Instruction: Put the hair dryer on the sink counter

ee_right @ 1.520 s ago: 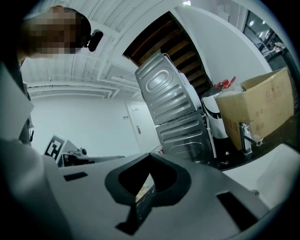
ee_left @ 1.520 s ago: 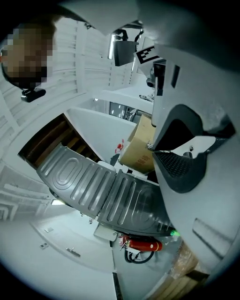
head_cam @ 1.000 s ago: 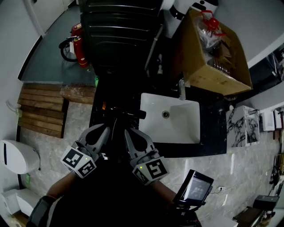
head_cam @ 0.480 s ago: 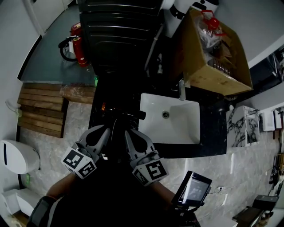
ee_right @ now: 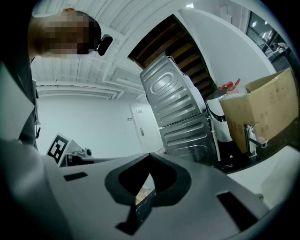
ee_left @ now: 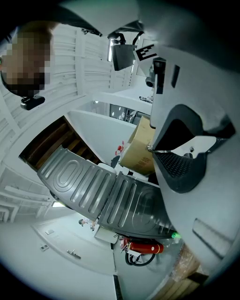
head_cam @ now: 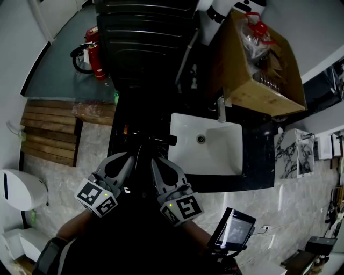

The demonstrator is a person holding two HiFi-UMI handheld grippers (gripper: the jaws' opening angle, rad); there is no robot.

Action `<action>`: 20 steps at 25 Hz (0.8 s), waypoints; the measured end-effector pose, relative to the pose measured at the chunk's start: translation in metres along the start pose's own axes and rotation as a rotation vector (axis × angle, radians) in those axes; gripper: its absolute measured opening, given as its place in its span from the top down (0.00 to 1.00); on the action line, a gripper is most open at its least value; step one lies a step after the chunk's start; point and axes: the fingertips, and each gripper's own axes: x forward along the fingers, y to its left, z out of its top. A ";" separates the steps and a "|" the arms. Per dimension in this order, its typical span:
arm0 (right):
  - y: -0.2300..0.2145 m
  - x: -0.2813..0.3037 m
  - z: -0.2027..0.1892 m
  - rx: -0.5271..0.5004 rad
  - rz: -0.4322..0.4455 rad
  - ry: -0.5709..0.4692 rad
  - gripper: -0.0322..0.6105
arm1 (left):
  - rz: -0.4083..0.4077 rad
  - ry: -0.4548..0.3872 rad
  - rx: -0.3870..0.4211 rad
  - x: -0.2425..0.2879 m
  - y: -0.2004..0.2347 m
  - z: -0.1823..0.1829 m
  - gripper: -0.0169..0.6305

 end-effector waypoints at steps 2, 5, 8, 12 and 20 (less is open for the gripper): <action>0.000 0.001 -0.001 -0.001 0.001 0.001 0.96 | 0.000 0.000 -0.001 0.000 0.001 -0.001 0.95; 0.000 0.002 -0.002 0.000 0.000 0.007 0.96 | -0.002 0.002 0.000 0.002 0.002 -0.001 0.95; -0.001 0.003 -0.002 0.002 0.000 0.012 0.96 | -0.004 0.003 0.002 0.004 0.002 0.001 0.95; 0.000 0.003 -0.003 0.003 0.005 0.014 0.96 | -0.005 0.005 0.000 0.004 0.002 0.000 0.95; -0.001 0.003 -0.006 0.006 0.008 0.019 0.96 | -0.004 0.013 0.000 0.005 0.002 -0.004 0.95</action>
